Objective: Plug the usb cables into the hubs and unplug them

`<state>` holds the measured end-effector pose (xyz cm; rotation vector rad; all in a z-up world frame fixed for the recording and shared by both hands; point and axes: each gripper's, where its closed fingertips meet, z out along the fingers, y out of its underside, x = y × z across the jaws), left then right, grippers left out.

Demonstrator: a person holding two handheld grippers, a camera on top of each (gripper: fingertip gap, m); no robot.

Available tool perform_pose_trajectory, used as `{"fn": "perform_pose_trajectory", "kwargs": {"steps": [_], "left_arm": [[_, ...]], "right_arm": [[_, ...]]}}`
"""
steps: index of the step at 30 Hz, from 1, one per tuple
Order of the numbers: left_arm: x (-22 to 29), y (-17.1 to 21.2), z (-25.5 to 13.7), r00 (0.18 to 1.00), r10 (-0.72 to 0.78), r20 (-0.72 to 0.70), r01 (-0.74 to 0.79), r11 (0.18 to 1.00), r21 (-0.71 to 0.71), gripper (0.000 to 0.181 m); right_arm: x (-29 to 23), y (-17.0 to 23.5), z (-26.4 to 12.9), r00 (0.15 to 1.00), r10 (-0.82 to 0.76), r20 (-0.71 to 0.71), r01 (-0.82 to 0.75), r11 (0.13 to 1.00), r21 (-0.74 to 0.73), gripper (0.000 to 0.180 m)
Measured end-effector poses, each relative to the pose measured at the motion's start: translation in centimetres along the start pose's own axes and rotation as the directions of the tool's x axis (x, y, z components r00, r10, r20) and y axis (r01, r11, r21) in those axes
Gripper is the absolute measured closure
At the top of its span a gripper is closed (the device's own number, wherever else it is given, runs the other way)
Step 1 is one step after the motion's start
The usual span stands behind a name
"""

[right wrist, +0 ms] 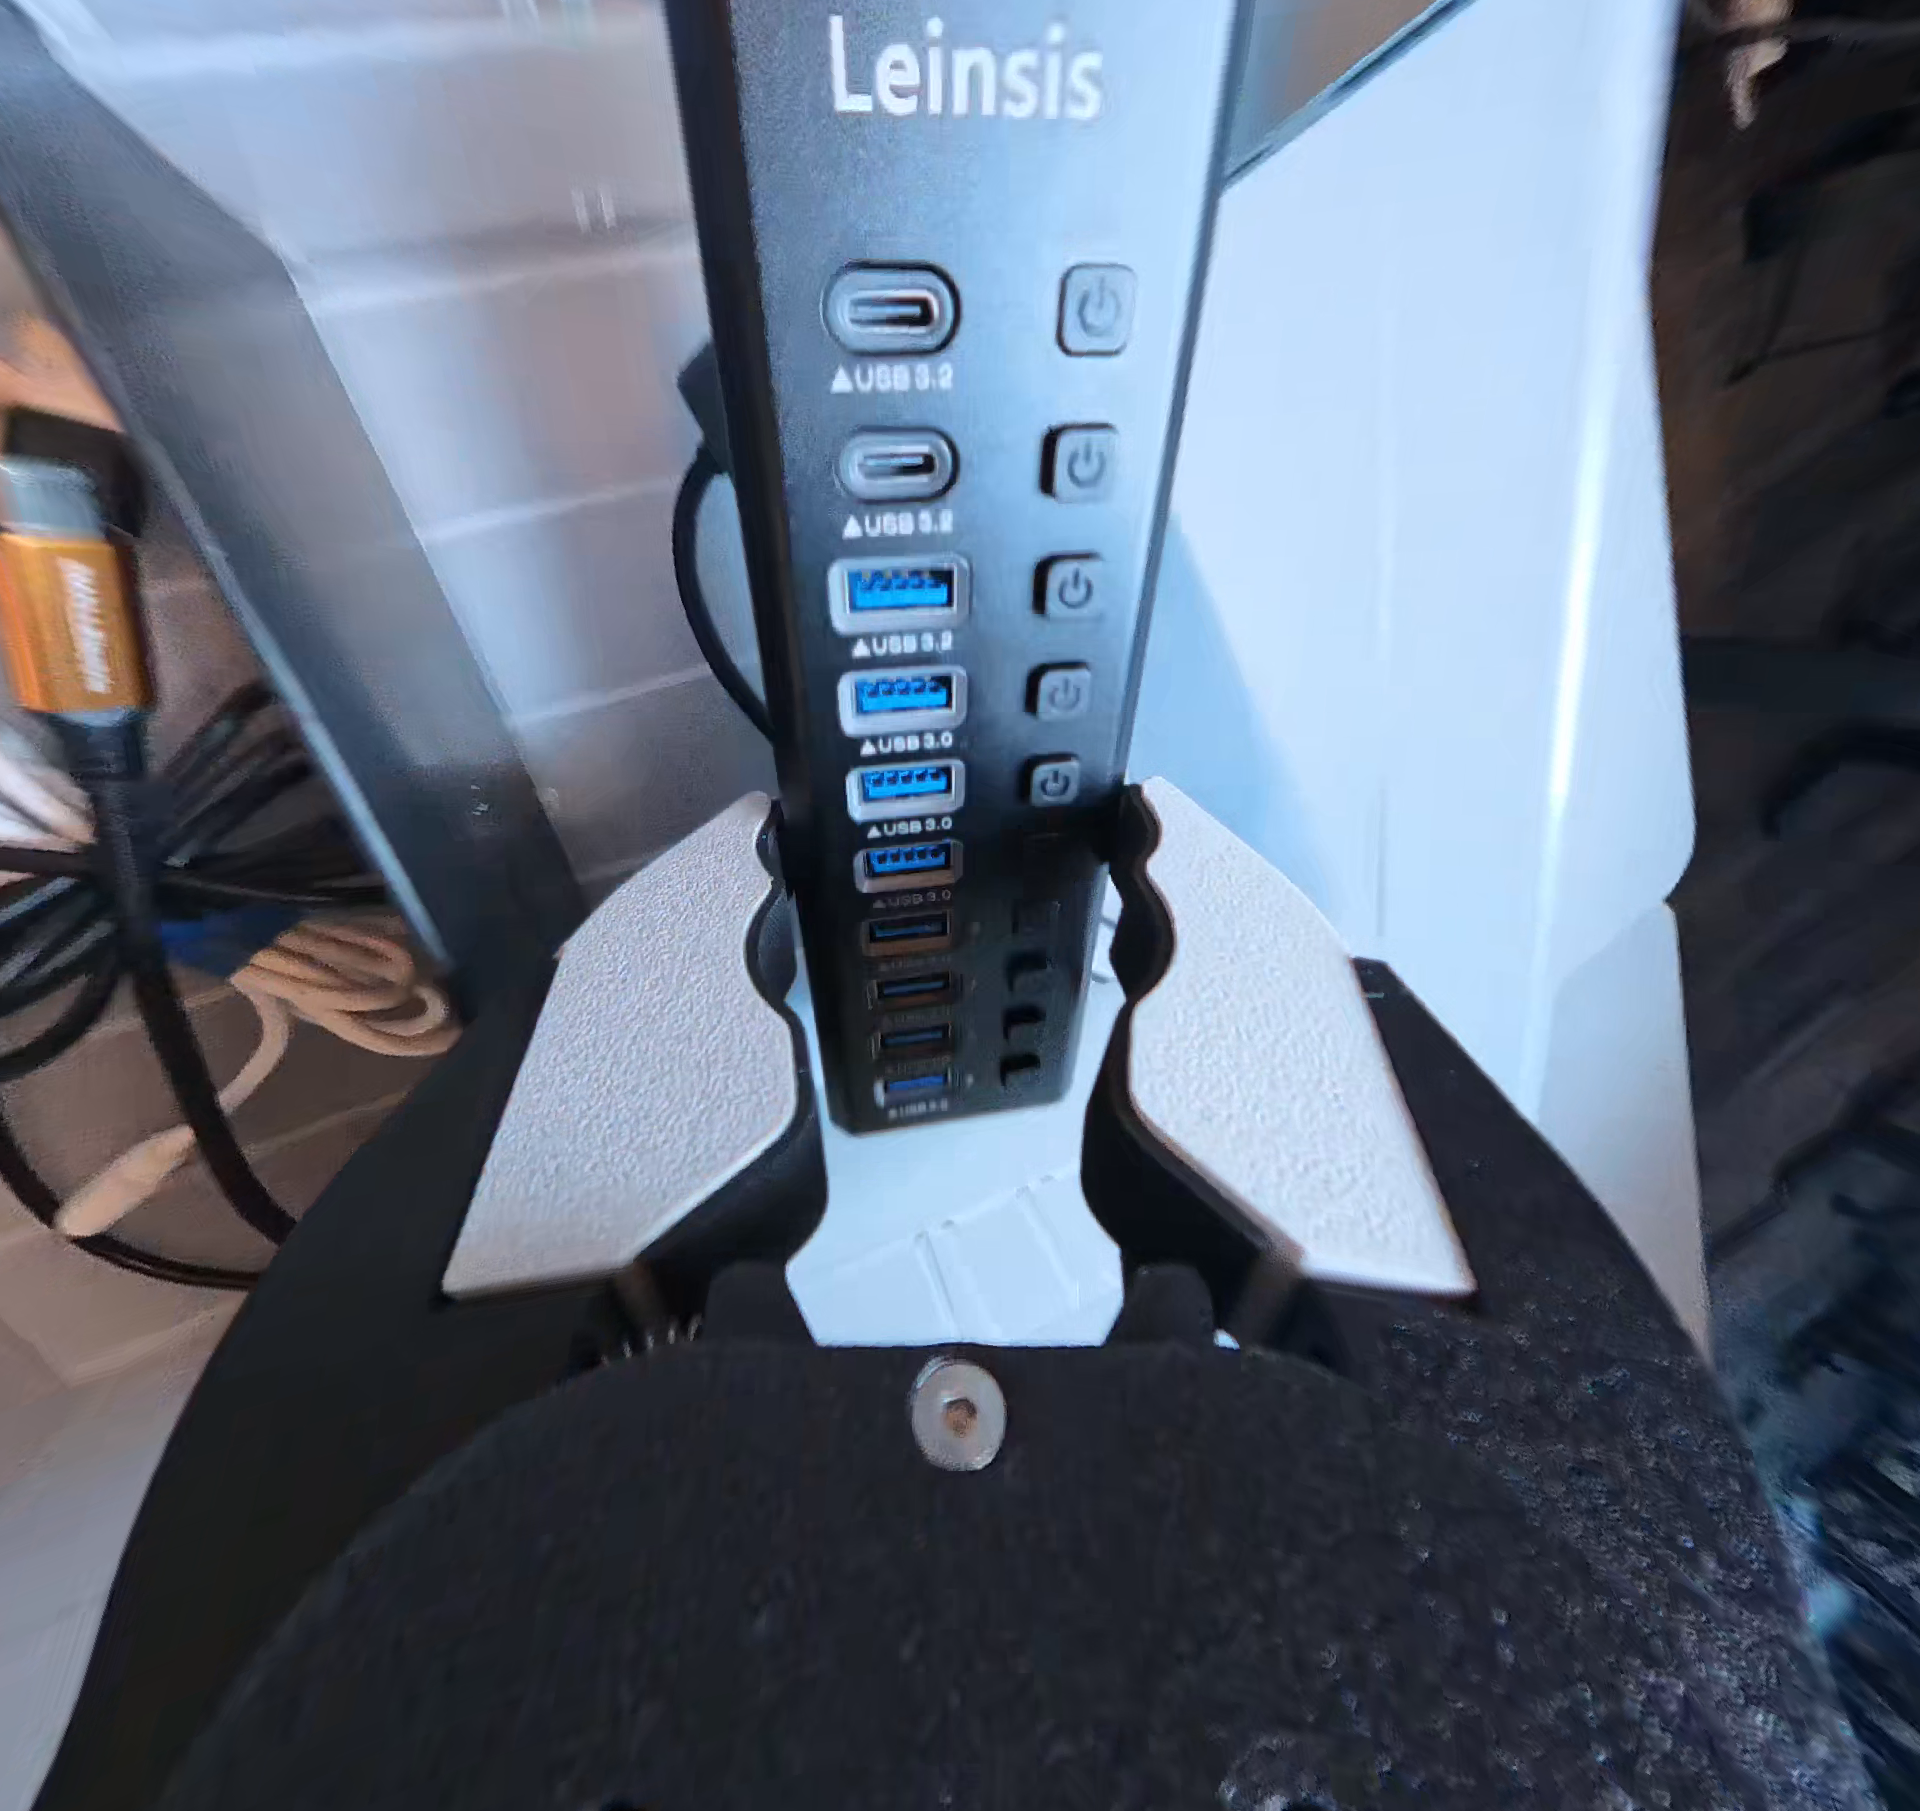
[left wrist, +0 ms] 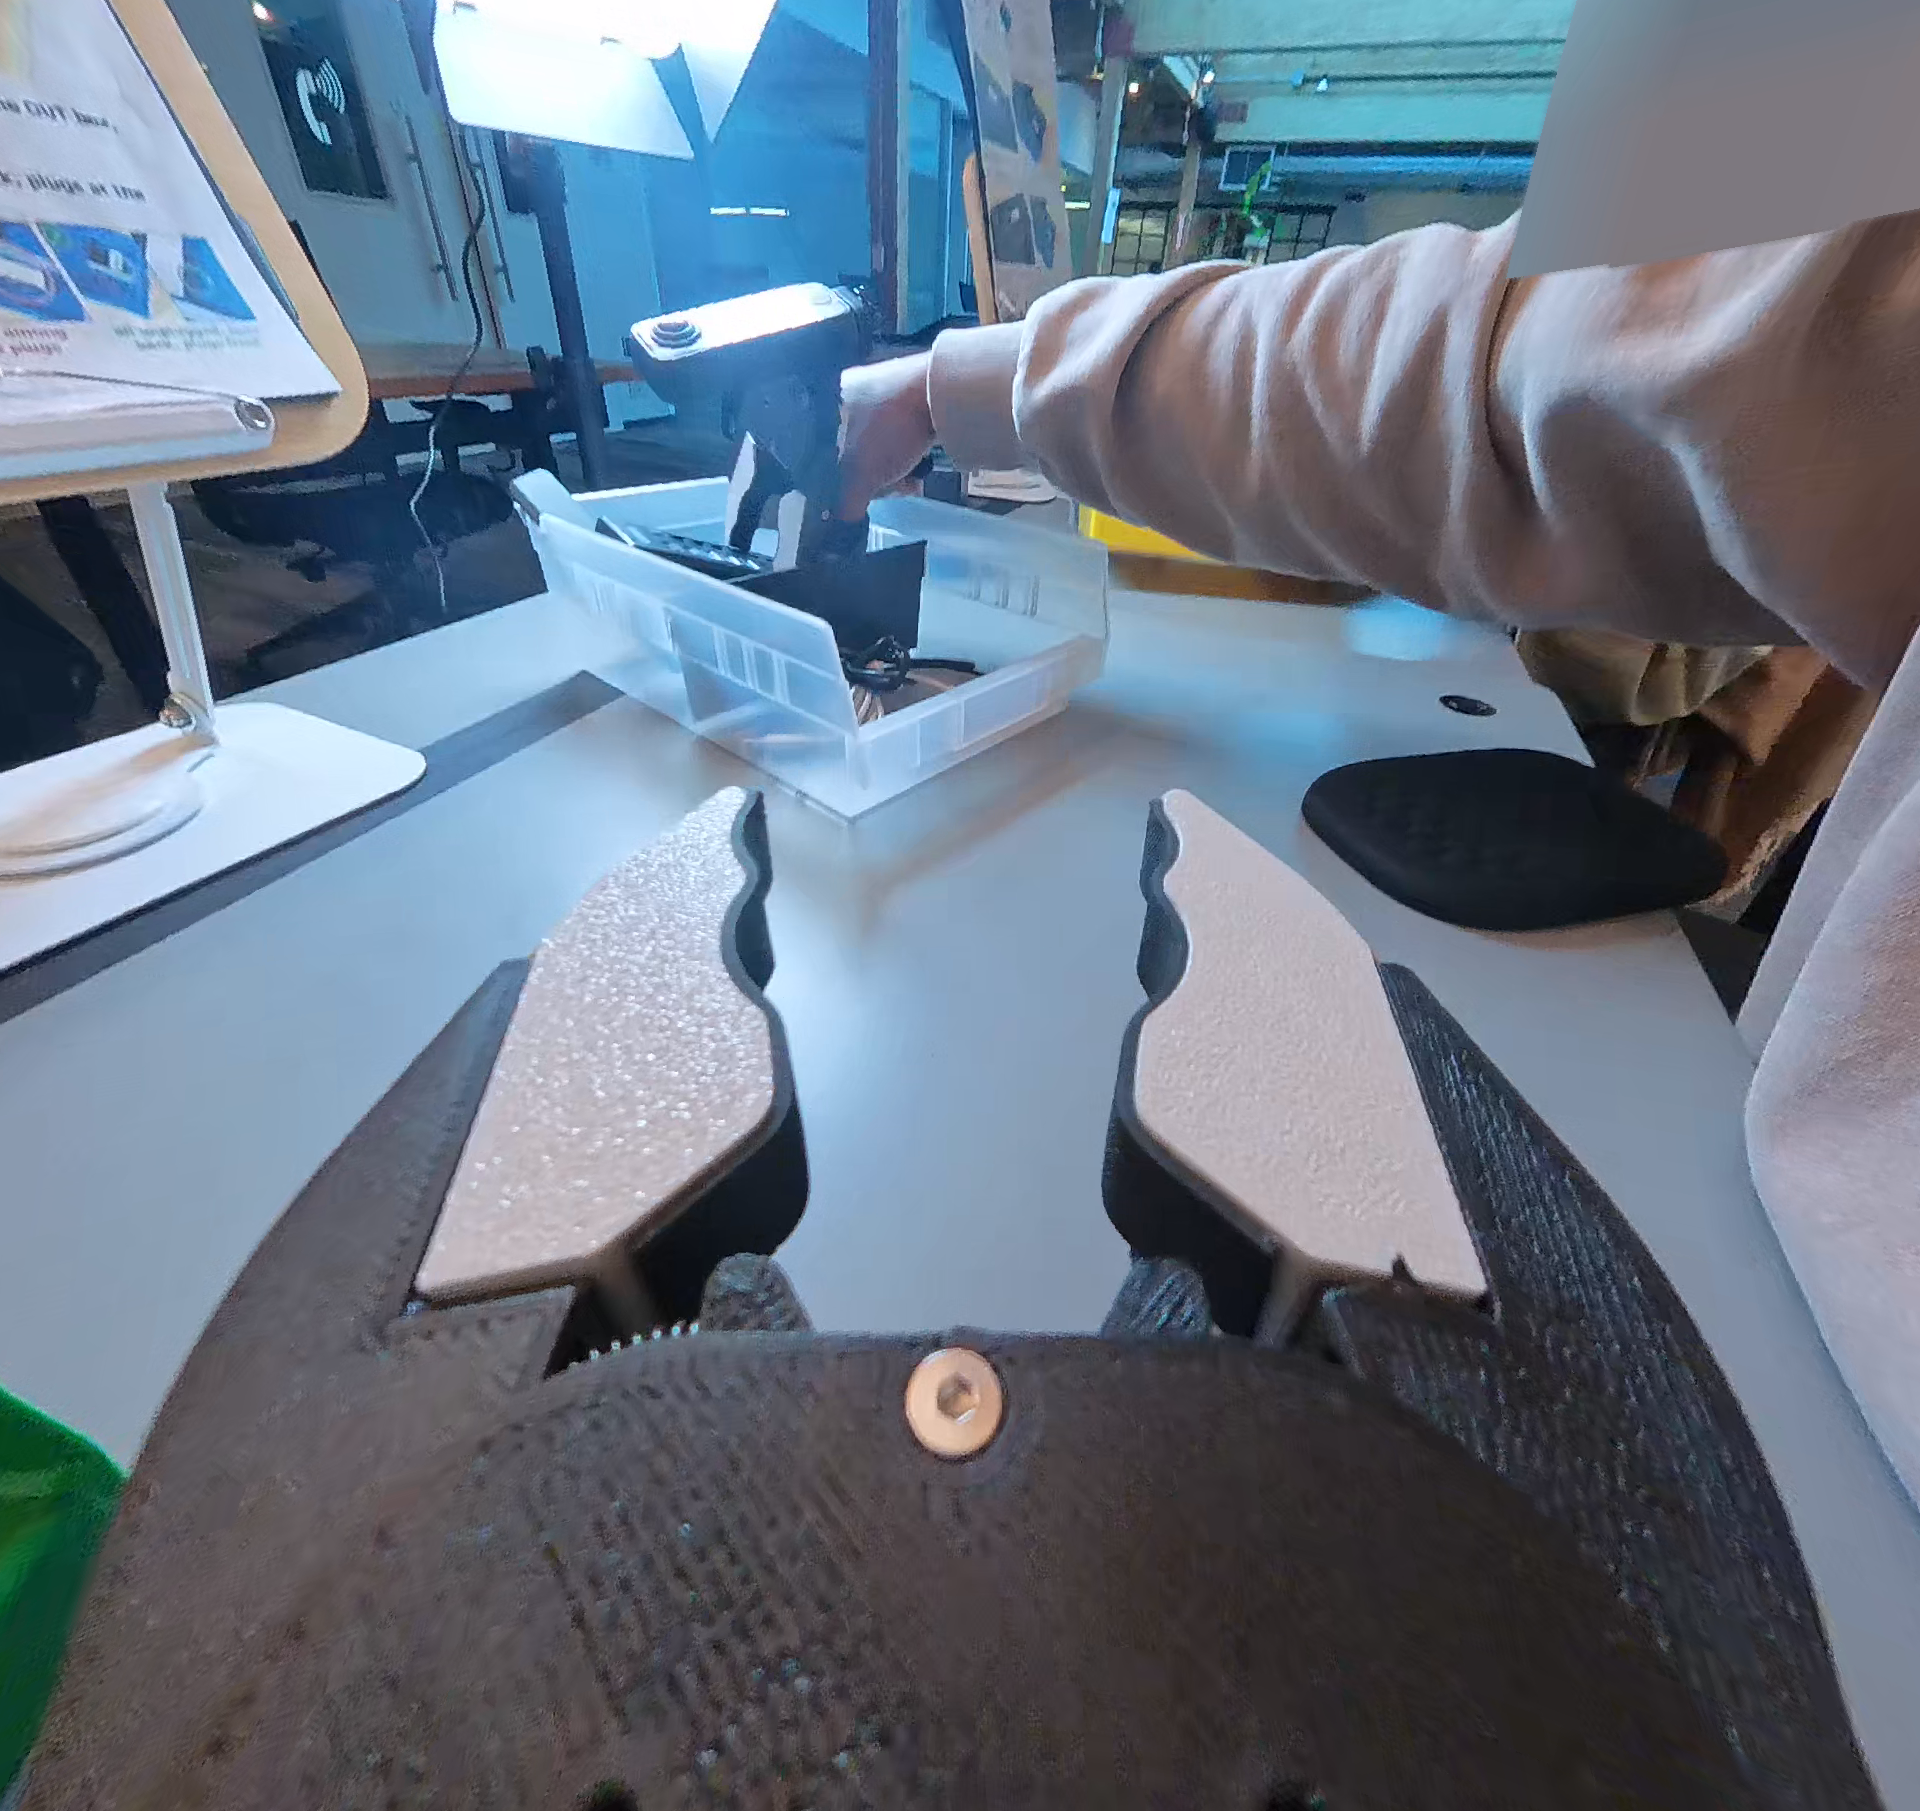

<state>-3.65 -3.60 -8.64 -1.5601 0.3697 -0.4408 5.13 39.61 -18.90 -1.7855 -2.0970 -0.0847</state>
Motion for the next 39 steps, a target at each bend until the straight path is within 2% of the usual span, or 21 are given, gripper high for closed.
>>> {"fn": "perform_pose_trajectory", "kwargs": {"steps": [2, 8, 12, 15, 19, 22, 25, 27, 29, 33, 34, 35, 38, 39], "left_arm": [[-0.1, 0.8, 0.3, 1.0, 0.006, 0.0, -0.006, 1.0, -0.027, 0.111], [0.1, 2.3, 1.0, 1.0, 0.018, 0.004, -0.018, 0.997, -0.077, 0.11], [-0.8, 2.5, 0.8, 0.998, 0.024, 0.055, -0.018, 0.994, -0.108, 0.102], [-1.4, 2.2, 0.4, 0.995, 0.038, 0.09, -0.027, 0.992, -0.122, 0.101], [-3.3, 1.3, -1.3, 0.963, 0.176, 0.202, -0.138, 0.972, -0.189, 0.102], [-6.2, 0.9, -4.3, 0.904, 0.3, 0.307, -0.197, 0.925, -0.324, 0.096], [-9.7, 3.2, -8.9, 0.852, 0.402, 0.337, -0.14, 0.794, -0.592, 0.093], [-11.1, 5.7, -12.0, 0.849, 0.439, 0.294, -0.074, 0.651, -0.756, 0.093], [-11.9, 8.1, -14.3, 0.86, 0.451, 0.238, -0.03, 0.511, -0.859, 0.093], [-13.0, 12.1, -16.4, 0.89, 0.436, 0.136, -0.004, 0.306, -0.952, 0.099], [-13.6, 12.5, -16.6, 0.883, 0.453, 0.119, -0.01, 0.273, -0.962, 0.111], [-14.0, 12.6, -16.7, 0.88, 0.463, 0.106, -0.013, 0.247, -0.969, 0.115], [-15.4, 12.1, -17.1, 0.834, 0.55, 0.026, -0.069, 0.15, -0.986, 0.149], [-15.5, 12.0, -16.9, 0.825, 0.565, -0.005, -0.096, 0.132, -0.987, 0.149]], "right_arm": [[0.0, 0.9, 0.9, 0.999, -0.036, 0.0, 0.036, 0.996, -0.083, 0.12], [0.5, 1.1, -0.3, 0.999, -0.036, -0.005, 0.035, 0.995, -0.091, 0.118], [0.4, -0.5, -4.2, 0.998, 0.031, -0.046, -0.027, 0.996, 0.087, 0.119], [-1.8, -2.9, -9.3, 0.995, 0.083, -0.059, -0.059, 0.942, 0.329, 0.121], [-9.6, -4.6, -16.0, 0.995, 0.097, 0.019, -0.089, 0.796, 0.599, 0.124], [-17.1, -2.9, -17.7, 0.997, 0.036, 0.075, -0.077, 0.755, 0.651, 0.125], [-24.2, 0.9, -16.5, 0.988, -0.002, 0.156, -0.092, 0.802, 0.59, 0.131], [-27.5, 3.5, -15.7, 0.98, 0.001, 0.197, -0.111, 0.83, 0.547, 0.132], [-29.2, 5.4, -15.1, 0.983, 0.015, 0.185, -0.11, 0.849, 0.517, 0.132], [-28.7, 6.5, -14.0, 0.998, 0.005, 0.057, -0.031, 0.883, 0.468, 0.132], [-28.5, 6.1, -13.8, 0.999, 0.0, 0.049, -0.023, 0.885, 0.464, 0.132], [-28.3, 5.5, -13.5, 0.999, -0.008, 0.042, -0.013, 0.888, 0.46, 0.133], [-26.9, 3.4, -12.3, 0.998, -0.053, -0.037, 0.064, 0.901, 0.429, 0.132], [-26.4, 2.6, -11.9, 0.995, -0.074, -0.062, 0.093, 0.904, 0.417, 0.132]]}}
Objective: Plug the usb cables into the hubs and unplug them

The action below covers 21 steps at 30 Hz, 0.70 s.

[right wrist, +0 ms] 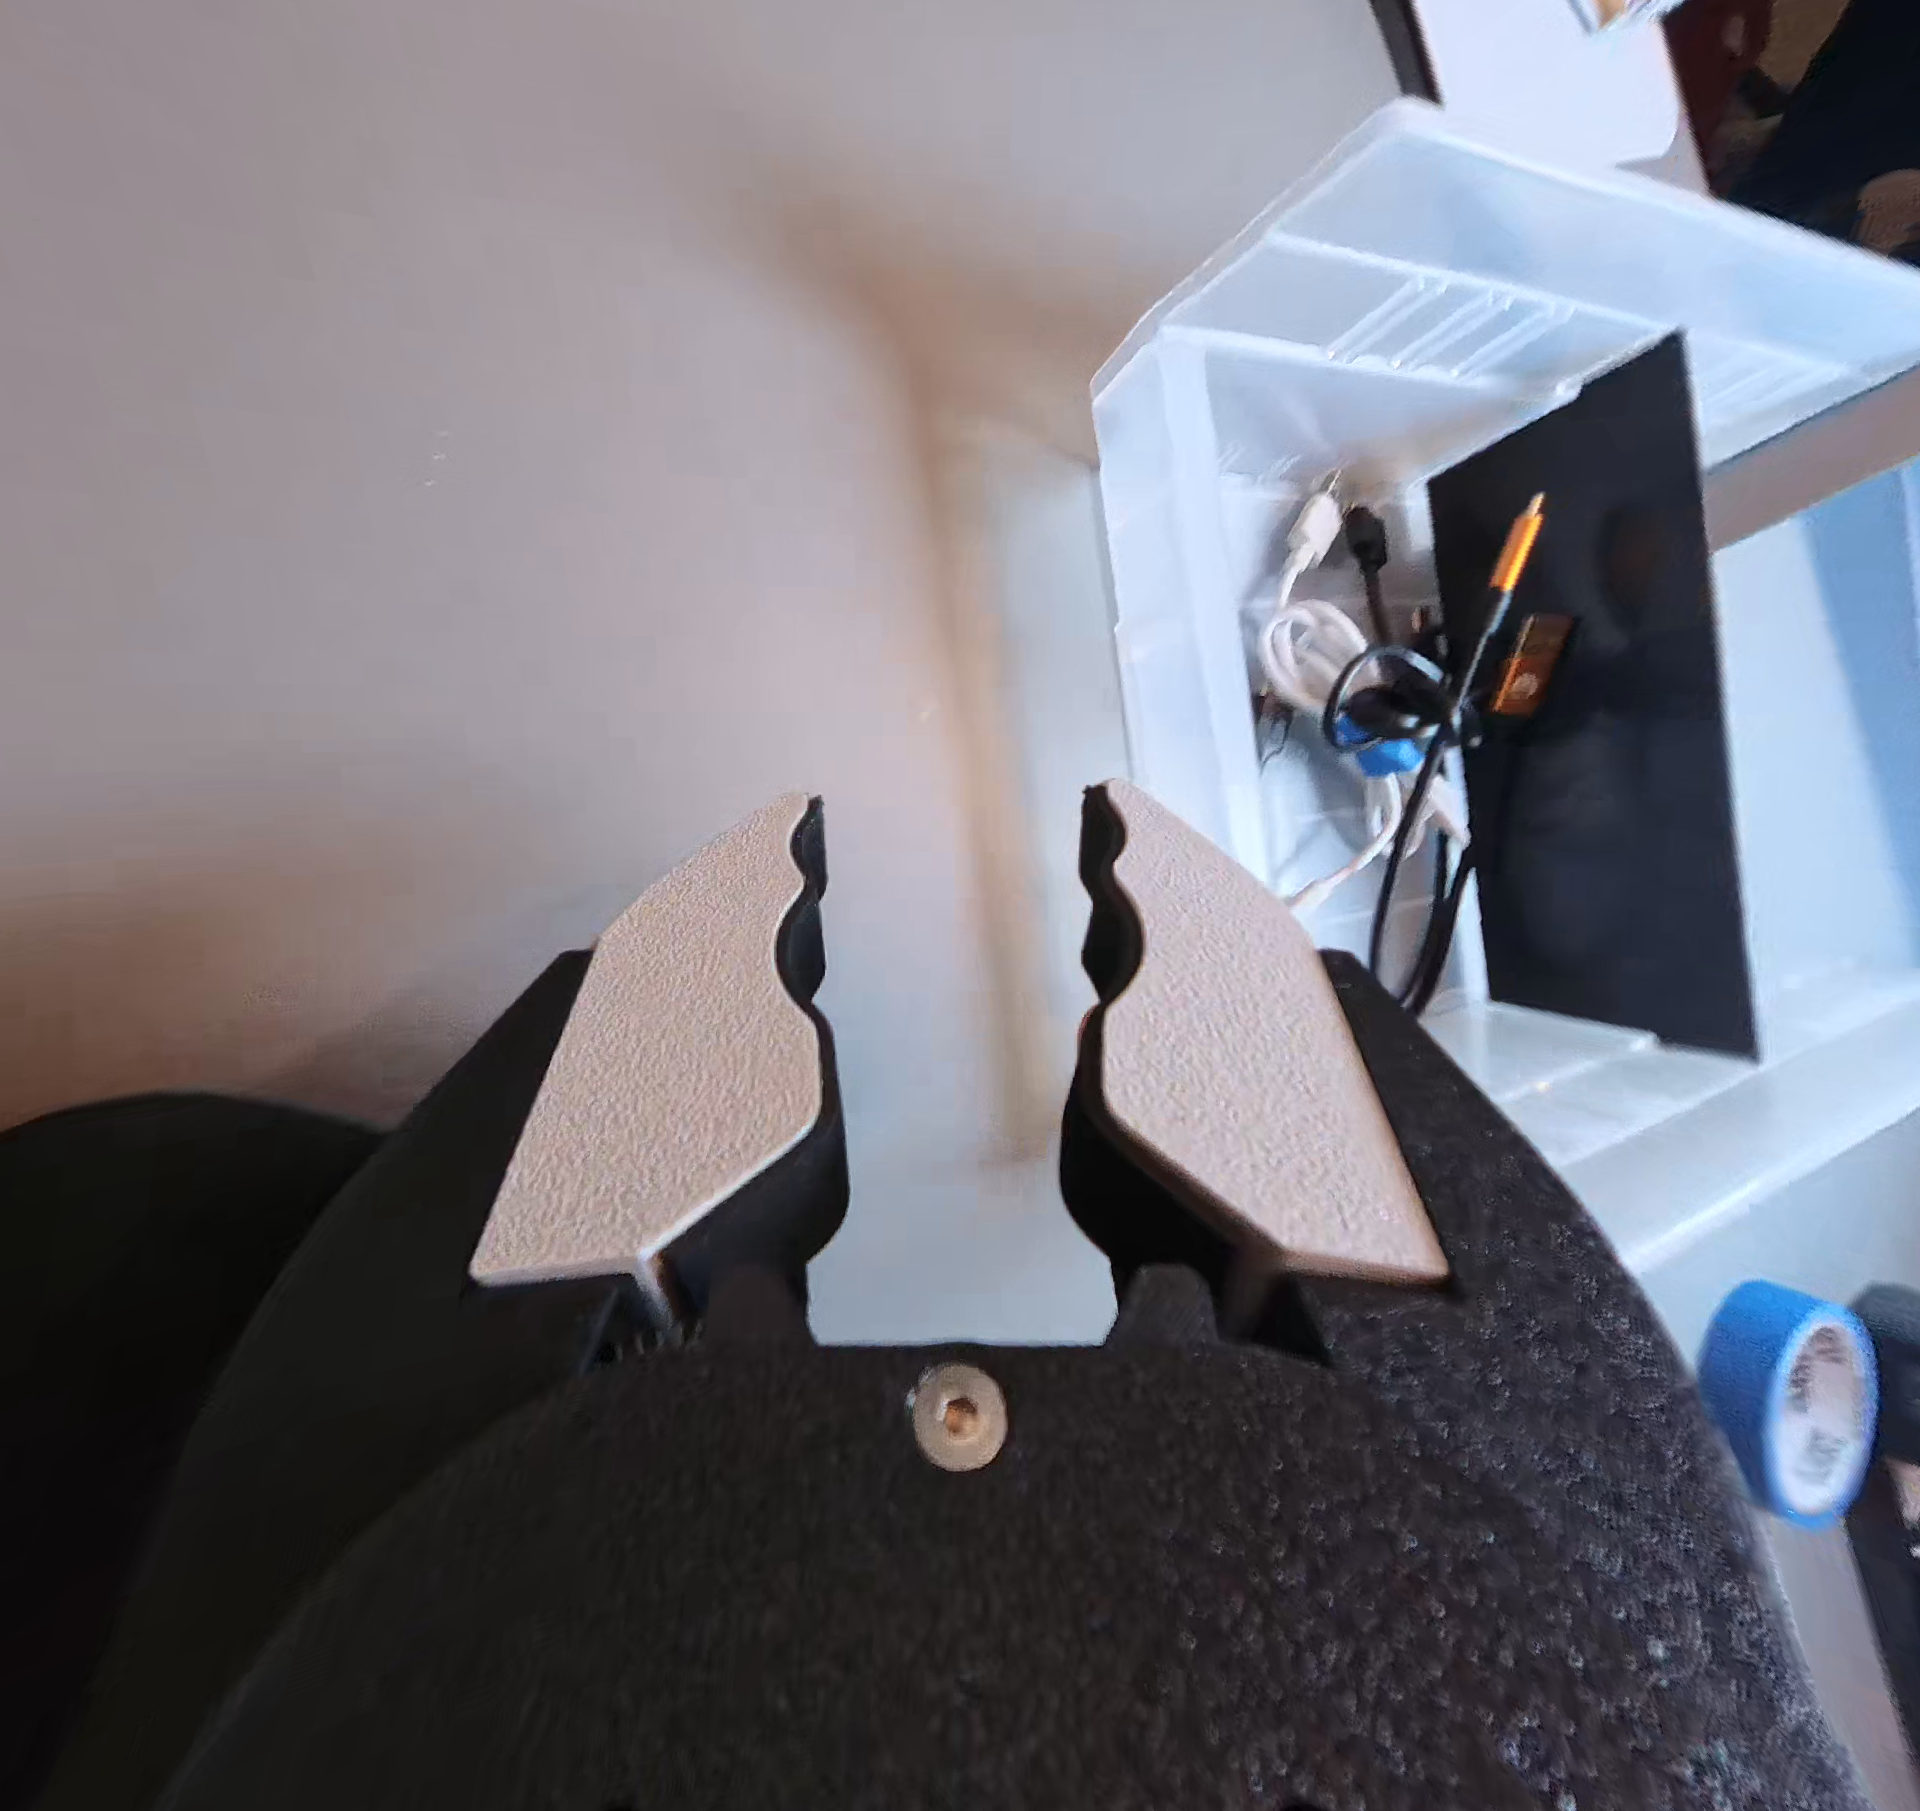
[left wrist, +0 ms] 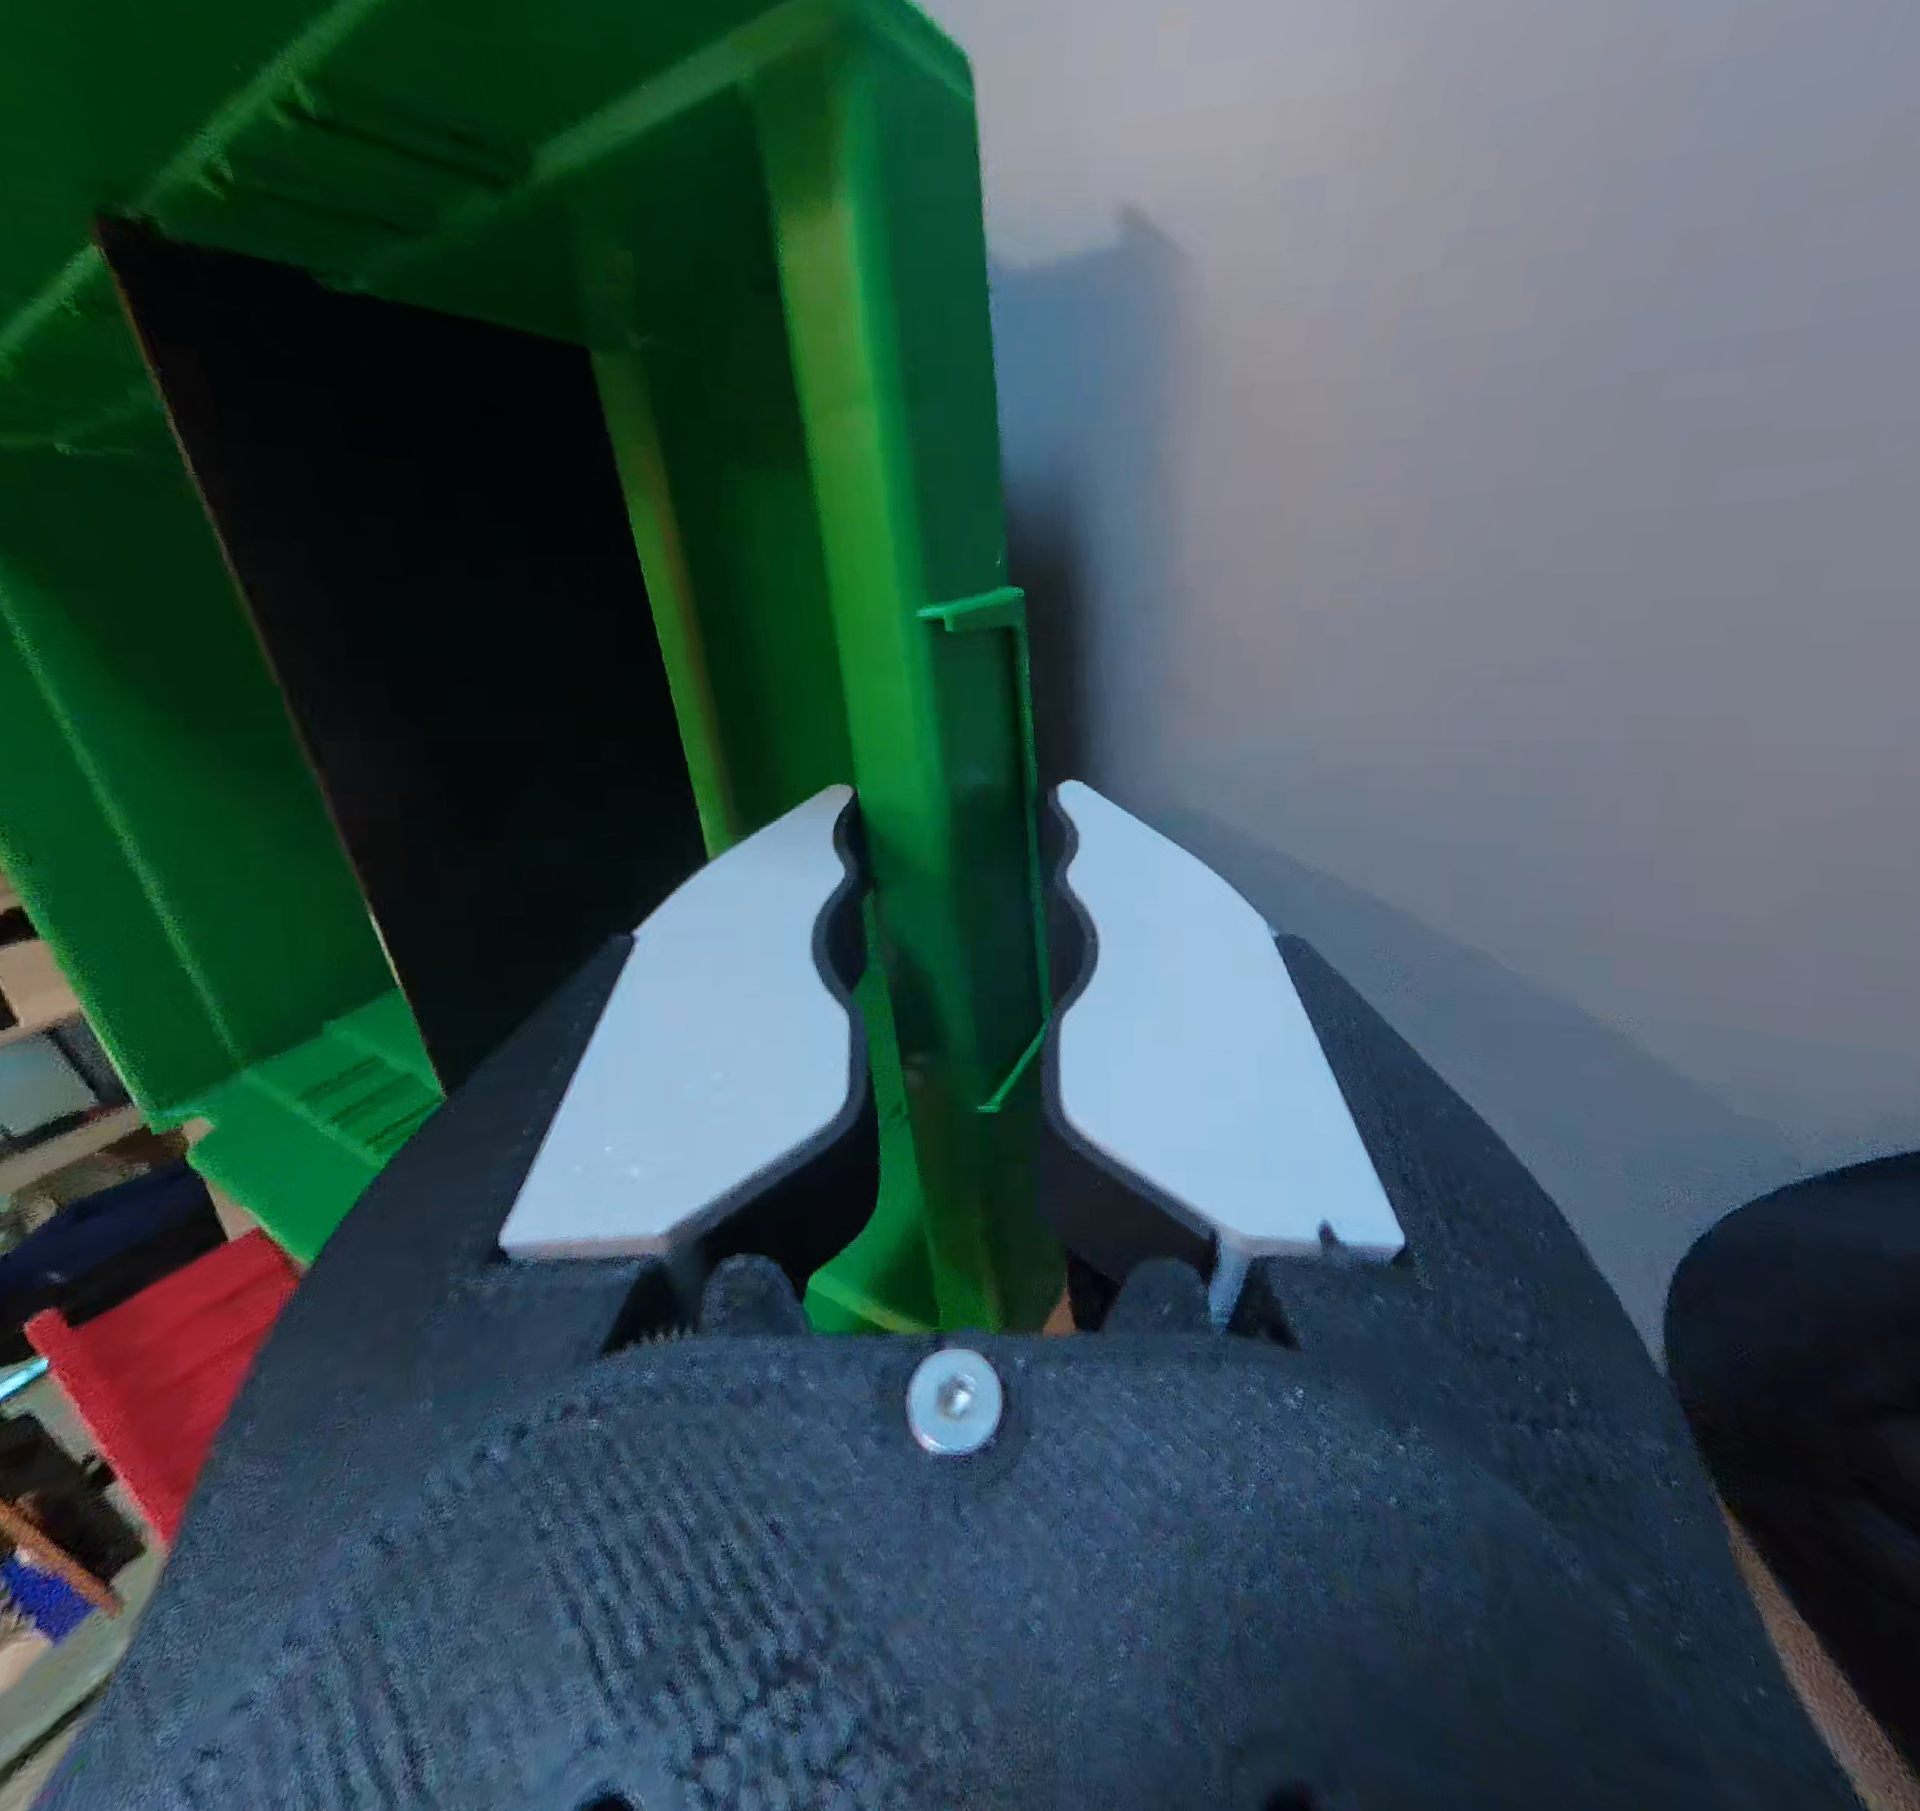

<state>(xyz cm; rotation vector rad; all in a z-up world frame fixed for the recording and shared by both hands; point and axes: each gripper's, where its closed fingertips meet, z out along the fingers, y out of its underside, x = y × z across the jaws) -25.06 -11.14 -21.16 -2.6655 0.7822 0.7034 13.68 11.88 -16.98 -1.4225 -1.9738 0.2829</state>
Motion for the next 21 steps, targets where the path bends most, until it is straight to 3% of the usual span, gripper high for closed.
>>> {"fn": "perform_pose_trajectory", "kwargs": {"steps": [4, 10, 13, 17, 21], "left_arm": [[2.5, -3.0, -1.0, 0.994, 0.025, -0.108, -0.01, 0.99, 0.137, 0.15], [6.9, -7.6, -3.1, 0.96, 0.261, -0.096, -0.227, 0.935, 0.273, 0.148], [7.8, -9.7, -3.4, 0.93, 0.361, -0.07, -0.319, 0.888, 0.332, 0.148], [5.9, -12.3, -2.8, 0.941, 0.335, 0.049, -0.33, 0.876, 0.351, 0.148], [4.5, -14.8, -3.8, 0.979, 0.188, 0.08, -0.204, 0.874, 0.441, 0.143]], "right_arm": [[2.4, -1.4, 3.4, 0.986, -0.152, -0.065, 0.146, 0.985, -0.088, 0.131], [4.2, -1.7, 7.3, 0.932, -0.357, -0.064, 0.329, 0.906, -0.265, 0.129], [4.7, -1.6, 8.5, 0.923, -0.383, -0.034, 0.356, 0.884, -0.302, 0.131], [5.5, -2.1, 9.2, 0.911, -0.41, -0.043, 0.385, 0.883, -0.268, 0.148], [5.1, -1.9, 8.8, 0.907, -0.419, -0.05, 0.394, 0.883, -0.256, 0.149]]}}
